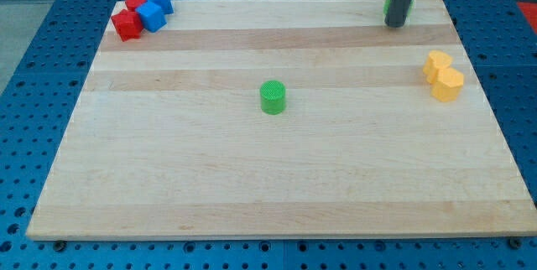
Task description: Place the green circle to the left of the green star
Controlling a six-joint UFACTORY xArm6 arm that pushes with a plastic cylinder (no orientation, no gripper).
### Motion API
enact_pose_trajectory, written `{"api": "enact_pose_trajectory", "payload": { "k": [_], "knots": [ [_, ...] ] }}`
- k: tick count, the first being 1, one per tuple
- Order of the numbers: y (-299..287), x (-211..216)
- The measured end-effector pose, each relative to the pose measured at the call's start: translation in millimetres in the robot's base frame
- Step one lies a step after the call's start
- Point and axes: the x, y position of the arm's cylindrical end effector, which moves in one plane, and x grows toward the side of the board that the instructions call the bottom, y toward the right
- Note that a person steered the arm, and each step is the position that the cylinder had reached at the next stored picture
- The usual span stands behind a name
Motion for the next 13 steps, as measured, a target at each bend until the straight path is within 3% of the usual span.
{"api": "enact_pose_trajectory", "payload": {
  "k": [2, 4, 5, 7, 9, 10, 11, 13],
  "knots": [
    [4, -10],
    [-165, 36],
    [-218, 95],
    [-225, 210],
    [-286, 256],
    [-255, 298],
    [-207, 285],
    [-202, 179]
  ]
}}
